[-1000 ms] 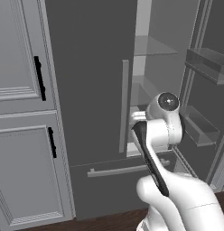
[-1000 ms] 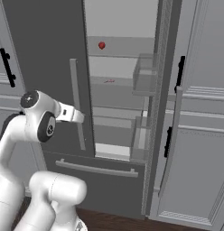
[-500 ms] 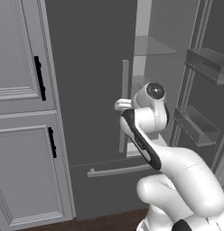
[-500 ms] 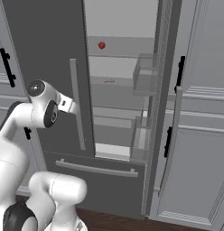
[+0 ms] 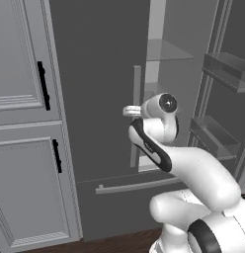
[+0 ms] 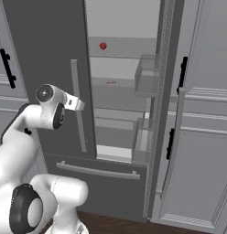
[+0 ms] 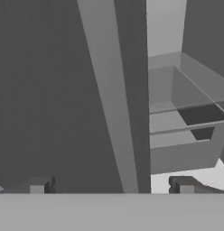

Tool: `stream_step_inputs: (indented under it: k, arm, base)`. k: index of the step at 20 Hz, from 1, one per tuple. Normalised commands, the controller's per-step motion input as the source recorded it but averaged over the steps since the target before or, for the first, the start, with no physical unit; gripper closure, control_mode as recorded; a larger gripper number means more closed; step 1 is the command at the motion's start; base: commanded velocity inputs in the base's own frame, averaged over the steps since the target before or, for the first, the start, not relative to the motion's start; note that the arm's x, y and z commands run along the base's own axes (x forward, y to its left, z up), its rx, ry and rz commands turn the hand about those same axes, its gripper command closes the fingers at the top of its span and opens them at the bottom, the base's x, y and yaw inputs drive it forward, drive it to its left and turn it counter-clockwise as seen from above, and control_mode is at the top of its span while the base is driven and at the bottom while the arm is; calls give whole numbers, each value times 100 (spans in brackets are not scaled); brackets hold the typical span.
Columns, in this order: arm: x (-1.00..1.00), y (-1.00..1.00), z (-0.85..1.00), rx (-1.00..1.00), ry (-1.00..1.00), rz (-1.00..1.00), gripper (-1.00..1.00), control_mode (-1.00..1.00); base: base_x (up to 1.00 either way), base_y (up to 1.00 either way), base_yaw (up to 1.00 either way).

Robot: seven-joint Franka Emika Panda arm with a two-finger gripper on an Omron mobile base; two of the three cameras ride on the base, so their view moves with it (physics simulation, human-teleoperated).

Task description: Take the strawberry from the fridge and place it on top of the pancake, located on the dining counter.

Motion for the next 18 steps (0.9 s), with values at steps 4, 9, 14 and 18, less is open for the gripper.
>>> stream_step_inputs:
  k: [4, 9, 14, 18]
  arm:
    - [48, -2, 22, -2, 1, 4, -100, -100]
    - [37, 0, 15, -5, 0, 2, -100, -100]
    - [33, 0, 1, -2, 0, 0, -100, -100]
    - [28, 0, 0, 0, 0, 0, -100, -100]
  base:
    - [0, 0, 0]
    - [0, 0, 0]
    - [0, 0, 0]
    - [0, 0, 0]
